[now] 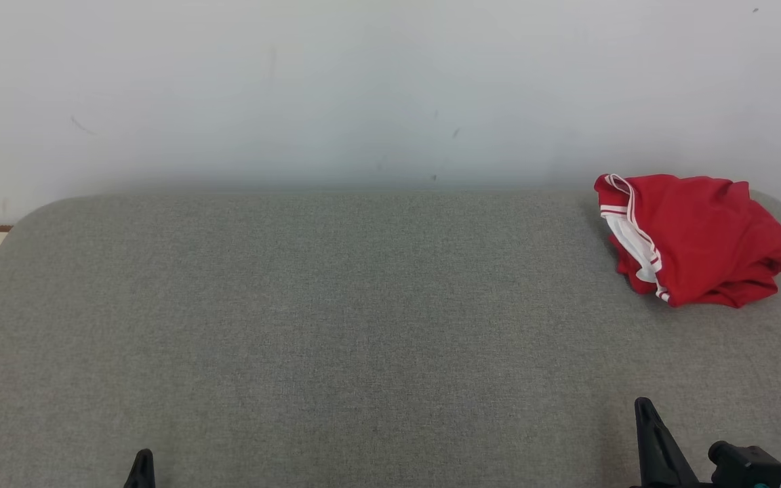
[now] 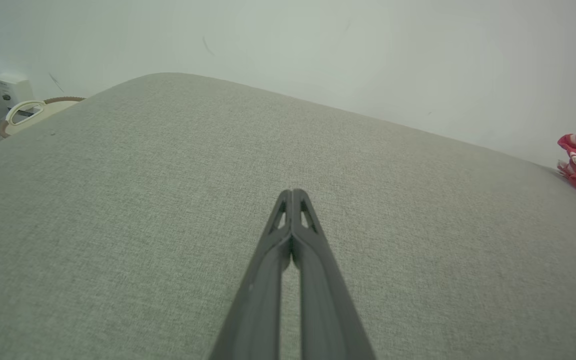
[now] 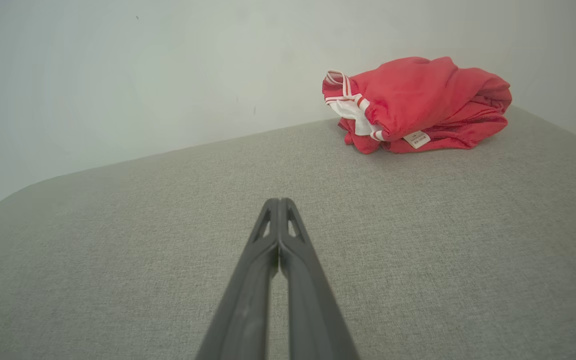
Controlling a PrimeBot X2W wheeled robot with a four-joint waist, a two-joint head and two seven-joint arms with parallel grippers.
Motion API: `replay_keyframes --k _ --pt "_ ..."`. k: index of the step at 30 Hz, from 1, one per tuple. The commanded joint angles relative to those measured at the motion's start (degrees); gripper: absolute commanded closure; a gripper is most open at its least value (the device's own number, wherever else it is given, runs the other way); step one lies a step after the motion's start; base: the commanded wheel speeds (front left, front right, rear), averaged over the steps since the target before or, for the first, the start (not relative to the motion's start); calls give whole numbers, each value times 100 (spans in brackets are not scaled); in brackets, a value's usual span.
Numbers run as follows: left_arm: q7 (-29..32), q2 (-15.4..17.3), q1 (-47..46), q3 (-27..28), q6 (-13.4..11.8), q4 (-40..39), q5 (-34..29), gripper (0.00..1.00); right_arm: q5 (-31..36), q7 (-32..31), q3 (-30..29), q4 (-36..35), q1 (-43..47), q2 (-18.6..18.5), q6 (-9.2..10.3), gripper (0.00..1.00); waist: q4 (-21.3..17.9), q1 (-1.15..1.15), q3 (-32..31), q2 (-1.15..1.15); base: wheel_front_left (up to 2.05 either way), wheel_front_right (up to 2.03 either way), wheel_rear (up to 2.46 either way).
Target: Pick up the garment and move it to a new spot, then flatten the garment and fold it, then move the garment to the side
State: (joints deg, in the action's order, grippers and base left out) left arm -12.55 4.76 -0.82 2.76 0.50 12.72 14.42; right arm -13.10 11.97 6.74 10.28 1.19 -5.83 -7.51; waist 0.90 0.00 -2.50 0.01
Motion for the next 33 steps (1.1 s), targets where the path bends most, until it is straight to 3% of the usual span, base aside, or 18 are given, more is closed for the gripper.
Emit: replay_keyframes --k 1,33 --pt "72 28 -164 86 51 -41 262 100 -286 -33 -23 -54 -160 7 0 100 -2 0 4 -1 0 0 0" --pt "1066 -53 -582 557 306 270 3125 100 -3327 -462 -214 383 -696 117 1 100 -26 0 83 -1 0 0 0"
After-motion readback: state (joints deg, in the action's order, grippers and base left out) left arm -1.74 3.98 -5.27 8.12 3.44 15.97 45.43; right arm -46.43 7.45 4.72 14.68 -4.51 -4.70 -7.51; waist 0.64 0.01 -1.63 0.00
